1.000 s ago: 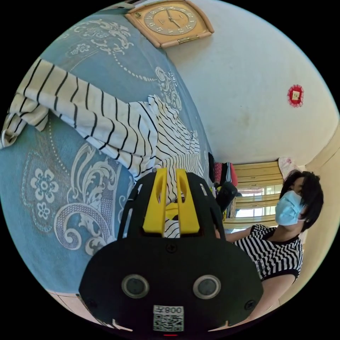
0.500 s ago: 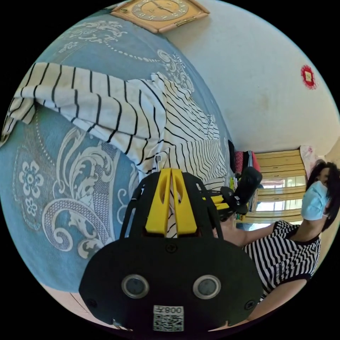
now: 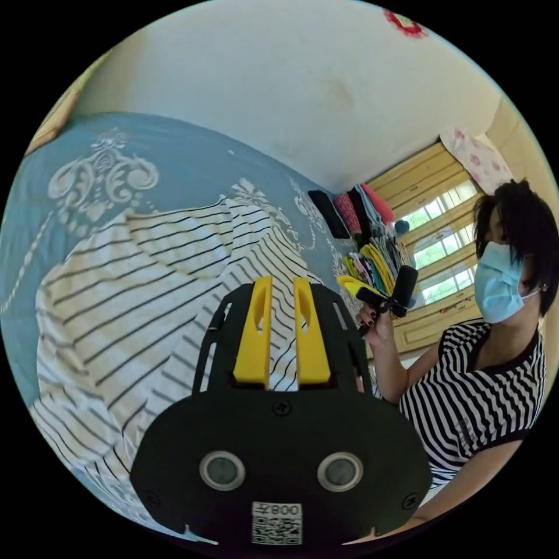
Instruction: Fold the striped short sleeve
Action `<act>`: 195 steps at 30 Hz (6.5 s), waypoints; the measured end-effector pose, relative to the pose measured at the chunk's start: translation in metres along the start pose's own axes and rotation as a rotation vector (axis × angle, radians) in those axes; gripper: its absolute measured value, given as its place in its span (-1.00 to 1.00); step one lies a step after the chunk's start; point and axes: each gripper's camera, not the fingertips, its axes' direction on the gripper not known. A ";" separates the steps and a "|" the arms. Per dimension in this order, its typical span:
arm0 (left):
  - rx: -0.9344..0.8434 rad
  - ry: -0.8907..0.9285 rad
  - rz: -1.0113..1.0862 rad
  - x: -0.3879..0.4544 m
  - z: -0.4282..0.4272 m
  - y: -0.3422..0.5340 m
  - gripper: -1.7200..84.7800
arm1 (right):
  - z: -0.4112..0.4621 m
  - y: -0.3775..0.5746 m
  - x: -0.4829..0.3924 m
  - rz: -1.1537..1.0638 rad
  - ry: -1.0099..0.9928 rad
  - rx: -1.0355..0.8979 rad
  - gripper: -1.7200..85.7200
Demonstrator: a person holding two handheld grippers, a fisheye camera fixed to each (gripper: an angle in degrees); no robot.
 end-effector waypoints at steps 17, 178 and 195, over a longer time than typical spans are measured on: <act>-0.355 -0.175 0.265 0.062 0.255 -0.182 -0.84 | -0.006 -0.001 0.028 -0.122 0.306 -0.216 -0.80; 0.624 -0.413 -0.283 0.150 -0.519 0.339 -0.92 | 0.095 -0.051 -0.050 -0.100 0.023 -0.591 -0.94; 0.372 0.208 -0.185 0.210 -0.296 0.271 -0.93 | 0.128 -0.095 0.066 0.358 -0.967 -0.302 -0.77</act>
